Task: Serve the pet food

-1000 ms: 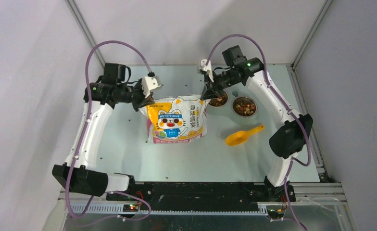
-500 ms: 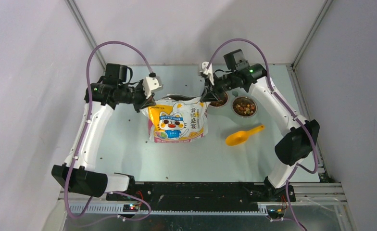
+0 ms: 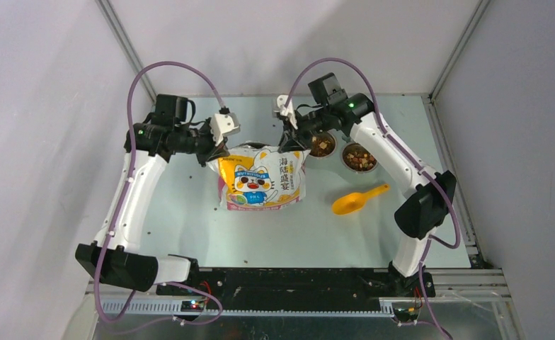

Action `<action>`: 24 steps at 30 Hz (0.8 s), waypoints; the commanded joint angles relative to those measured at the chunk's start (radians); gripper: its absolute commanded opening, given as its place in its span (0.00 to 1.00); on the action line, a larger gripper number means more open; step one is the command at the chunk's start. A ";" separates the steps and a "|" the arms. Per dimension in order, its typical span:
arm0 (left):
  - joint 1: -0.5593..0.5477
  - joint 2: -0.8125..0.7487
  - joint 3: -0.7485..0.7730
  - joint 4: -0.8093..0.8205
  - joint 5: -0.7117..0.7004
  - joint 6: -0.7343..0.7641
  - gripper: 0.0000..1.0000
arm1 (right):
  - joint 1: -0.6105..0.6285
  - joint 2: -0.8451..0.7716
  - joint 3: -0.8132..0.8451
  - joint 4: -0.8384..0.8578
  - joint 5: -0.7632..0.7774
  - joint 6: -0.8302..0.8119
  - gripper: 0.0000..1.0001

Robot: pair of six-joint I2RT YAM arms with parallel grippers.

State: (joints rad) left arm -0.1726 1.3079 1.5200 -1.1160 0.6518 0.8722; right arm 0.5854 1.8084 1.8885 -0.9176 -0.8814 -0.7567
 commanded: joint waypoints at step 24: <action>-0.151 0.015 -0.014 0.241 -0.001 -0.036 0.43 | -0.071 -0.058 0.010 0.214 -0.011 0.155 0.00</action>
State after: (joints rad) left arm -0.2710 1.3048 1.5166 -0.9878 0.6327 0.8841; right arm 0.5301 1.8267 1.8763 -0.8257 -0.8803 -0.6006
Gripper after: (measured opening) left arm 0.416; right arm 0.011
